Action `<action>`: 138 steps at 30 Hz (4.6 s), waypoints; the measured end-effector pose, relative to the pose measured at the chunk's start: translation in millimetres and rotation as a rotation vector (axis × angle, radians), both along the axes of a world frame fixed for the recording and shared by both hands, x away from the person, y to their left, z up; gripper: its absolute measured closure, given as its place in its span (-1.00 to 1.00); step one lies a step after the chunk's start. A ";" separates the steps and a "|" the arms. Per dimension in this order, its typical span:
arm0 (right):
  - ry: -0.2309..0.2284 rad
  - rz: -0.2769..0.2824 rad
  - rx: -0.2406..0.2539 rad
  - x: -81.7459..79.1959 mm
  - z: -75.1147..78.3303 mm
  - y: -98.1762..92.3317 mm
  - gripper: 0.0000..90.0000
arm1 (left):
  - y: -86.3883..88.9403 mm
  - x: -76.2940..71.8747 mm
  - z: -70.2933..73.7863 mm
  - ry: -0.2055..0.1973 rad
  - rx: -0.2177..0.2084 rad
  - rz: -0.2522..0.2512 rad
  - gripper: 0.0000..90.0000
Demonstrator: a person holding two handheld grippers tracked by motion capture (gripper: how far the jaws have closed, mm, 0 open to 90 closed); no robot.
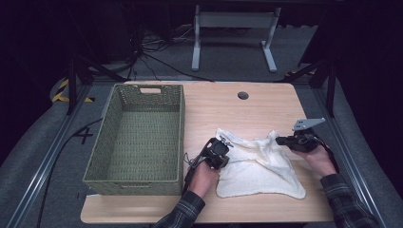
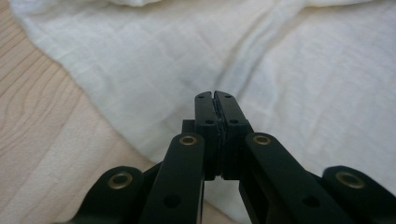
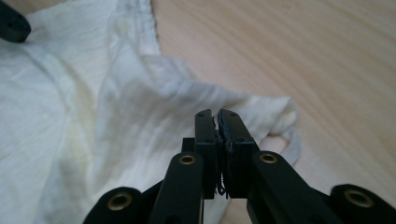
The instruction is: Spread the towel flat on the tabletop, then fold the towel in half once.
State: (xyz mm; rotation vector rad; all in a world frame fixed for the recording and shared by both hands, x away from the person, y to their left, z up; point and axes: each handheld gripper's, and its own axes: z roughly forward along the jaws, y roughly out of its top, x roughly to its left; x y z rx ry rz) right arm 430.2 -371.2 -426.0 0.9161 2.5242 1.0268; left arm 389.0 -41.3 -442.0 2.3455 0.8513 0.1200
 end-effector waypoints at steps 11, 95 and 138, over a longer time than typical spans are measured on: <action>0.055 0.052 -0.032 -70.6 -6.5 -16.7 0.95 | 1.4 -29.2 0.1 0.026 0.000 -0.095 0.97; 0.005 -0.059 0.033 51.9 -9.4 14.6 0.77 | 4.4 -18.4 -4.4 0.027 -0.028 -0.054 0.92; 0.067 -0.141 0.007 44.4 -20.8 -33.9 0.53 | 8.7 104.3 -7.5 -0.027 0.011 0.229 0.38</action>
